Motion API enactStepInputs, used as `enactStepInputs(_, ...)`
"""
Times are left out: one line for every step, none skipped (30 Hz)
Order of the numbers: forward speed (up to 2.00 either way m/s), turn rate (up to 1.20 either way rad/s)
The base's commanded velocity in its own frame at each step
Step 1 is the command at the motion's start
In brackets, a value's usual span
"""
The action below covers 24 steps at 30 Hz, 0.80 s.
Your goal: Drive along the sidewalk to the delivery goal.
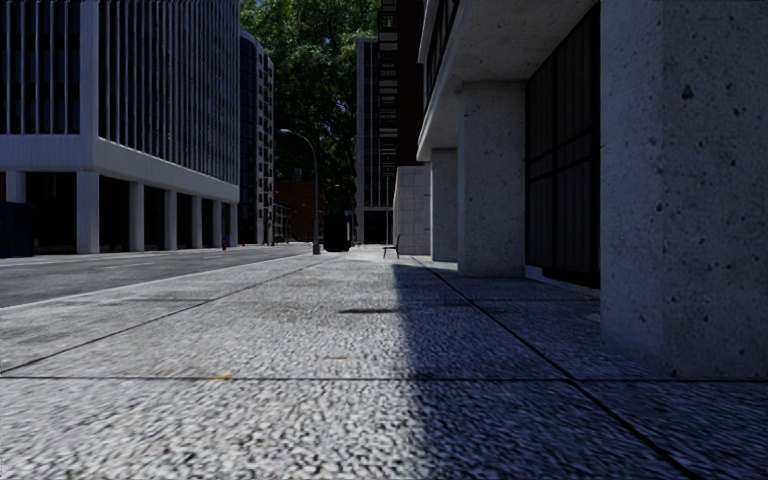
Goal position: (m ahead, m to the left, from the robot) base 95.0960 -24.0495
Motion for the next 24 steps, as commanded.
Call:
enactStepInputs(2.00, 0.00)
enactStepInputs(2.00, 0.00)
enactStepInputs(2.00, 0.00)
enactStepInputs(2.00, 0.00)
enactStepInputs(2.00, 0.00)
enactStepInputs(2.00, 0.00)
enactStepInputs(2.00, 0.00)
enactStepInputs(2.00, 0.00)
enactStepInputs(2.00, 0.00)
enactStepInputs(2.00, 0.00)
enactStepInputs(2.00, 0.00)
enactStepInputs(2.00, 0.00)
enactStepInputs(2.00, 0.00)
enactStepInputs(2.00, 0.00)
enactStepInputs(2.00, 0.00)
enactStepInputs(2.00, 0.00)
enactStepInputs(2.00, 0.00)
enactStepInputs(2.00, 0.00)
enactStepInputs(2.00, 0.00)
enactStepInputs(2.00, 0.00)
enactStepInputs(2.00, 0.00)
enactStepInputs(2.00, 0.00)
enactStepInputs(2.00, 0.00)
enactStepInputs(2.00, 0.00)
